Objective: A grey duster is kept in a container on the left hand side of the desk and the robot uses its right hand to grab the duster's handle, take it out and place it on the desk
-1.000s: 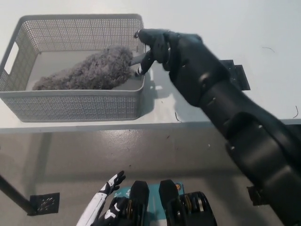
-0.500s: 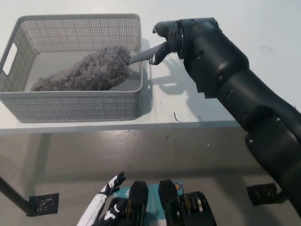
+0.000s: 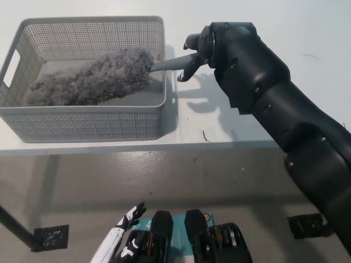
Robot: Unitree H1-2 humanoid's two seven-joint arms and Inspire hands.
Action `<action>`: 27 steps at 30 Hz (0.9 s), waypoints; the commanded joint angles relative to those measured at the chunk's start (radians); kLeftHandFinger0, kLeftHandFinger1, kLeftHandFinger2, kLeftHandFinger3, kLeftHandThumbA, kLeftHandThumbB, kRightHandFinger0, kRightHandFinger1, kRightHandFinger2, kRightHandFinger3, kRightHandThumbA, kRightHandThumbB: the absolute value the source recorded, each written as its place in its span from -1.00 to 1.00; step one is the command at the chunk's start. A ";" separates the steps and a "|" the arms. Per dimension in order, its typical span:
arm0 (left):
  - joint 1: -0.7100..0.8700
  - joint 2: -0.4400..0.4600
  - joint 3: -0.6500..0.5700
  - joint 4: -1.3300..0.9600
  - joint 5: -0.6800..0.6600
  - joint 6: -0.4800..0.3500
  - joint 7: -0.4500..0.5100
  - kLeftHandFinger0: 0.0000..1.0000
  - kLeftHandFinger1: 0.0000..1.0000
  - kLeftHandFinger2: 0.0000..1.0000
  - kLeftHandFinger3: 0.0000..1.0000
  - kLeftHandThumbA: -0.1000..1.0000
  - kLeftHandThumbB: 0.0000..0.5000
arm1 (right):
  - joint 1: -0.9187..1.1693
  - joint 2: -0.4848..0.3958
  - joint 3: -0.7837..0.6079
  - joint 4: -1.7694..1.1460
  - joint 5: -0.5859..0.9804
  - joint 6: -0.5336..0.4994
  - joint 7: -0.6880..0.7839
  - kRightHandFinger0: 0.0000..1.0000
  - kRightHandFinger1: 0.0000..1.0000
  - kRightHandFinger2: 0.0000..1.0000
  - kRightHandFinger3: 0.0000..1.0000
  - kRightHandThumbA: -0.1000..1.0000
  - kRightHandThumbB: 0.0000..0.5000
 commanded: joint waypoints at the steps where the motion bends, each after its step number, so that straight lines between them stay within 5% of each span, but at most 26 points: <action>1: 0.001 0.017 -0.002 -0.023 -0.005 -0.010 -0.015 1.00 1.00 1.00 1.00 0.85 -0.21 | -0.040 0.013 -0.021 -0.014 0.043 0.015 -0.045 1.00 1.00 1.00 1.00 0.48 1.00; 9: 0.007 0.019 -0.004 -0.024 -0.002 -0.007 -0.015 1.00 1.00 1.00 1.00 0.84 -0.20 | -0.028 0.044 -0.001 0.026 0.039 -0.042 -0.147 1.00 1.00 1.00 1.00 0.50 1.00; 13: 0.000 0.016 -0.007 -0.012 0.000 -0.017 -0.013 1.00 1.00 1.00 1.00 0.84 -0.23 | -0.002 0.064 -0.032 0.073 0.069 -0.108 -0.274 1.00 1.00 1.00 1.00 0.29 1.00; 15: -0.001 0.012 -0.006 -0.006 0.001 -0.027 -0.007 1.00 1.00 1.00 1.00 0.83 -0.24 | 0.006 0.079 -0.040 0.137 0.079 -0.135 -0.325 0.70 1.00 1.00 1.00 -0.09 0.99; 16: 0.001 0.012 -0.005 -0.003 0.002 -0.035 -0.004 1.00 1.00 1.00 1.00 0.82 -0.26 | 0.019 0.085 -0.037 0.164 0.076 -0.154 -0.367 0.45 0.70 0.83 1.00 -0.42 0.64; 17: 0.002 0.012 -0.005 -0.003 0.003 -0.036 -0.003 1.00 1.00 1.00 1.00 0.83 -0.25 | 0.032 0.086 -0.033 0.175 0.069 -0.168 -0.410 -0.21 -0.05 0.05 0.74 -0.89 0.22; 18: 0.004 0.012 -0.004 -0.004 0.002 -0.032 -0.003 1.00 1.00 1.00 1.00 0.84 -0.22 | 0.055 0.086 -0.021 0.185 0.052 -0.187 -0.485 -0.80 -0.60 -0.32 0.53 -0.98 0.16; 19: 0.005 0.013 -0.004 -0.006 0.001 -0.030 -0.004 1.00 1.00 1.00 1.00 0.85 -0.22 | 0.073 0.085 -0.012 0.192 0.039 -0.199 -0.540 -0.96 -0.77 -0.42 0.39 -1.00 0.13; 20: 0.006 0.013 -0.004 -0.008 0.000 -0.029 -0.005 1.00 1.00 1.00 1.00 0.85 -0.22 | 0.082 0.086 -0.017 0.204 0.045 -0.200 -0.562 -1.00 -0.82 -0.44 0.35 -1.00 -0.01; 21: 0.006 0.014 -0.005 -0.010 -0.001 -0.027 -0.008 1.00 1.00 1.00 1.00 0.87 -0.24 | 0.101 0.080 -0.025 0.211 0.050 -0.207 -0.598 -0.78 -0.57 -0.23 0.34 -1.00 -0.03; 24: -0.002 0.021 -0.002 -0.012 -0.007 -0.025 -0.014 1.00 1.00 1.00 1.00 0.87 -0.24 | 0.115 0.067 -0.038 0.226 0.060 -0.227 -0.672 -0.84 -0.57 -0.30 0.36 -1.00 -0.07; 27: -0.009 0.020 -0.003 -0.005 -0.002 -0.027 -0.012 1.00 1.00 1.00 1.00 0.88 -0.25 | 0.125 0.053 -0.056 0.226 0.074 -0.260 -0.744 -1.00 -0.83 -0.57 -0.14 -1.00 0.01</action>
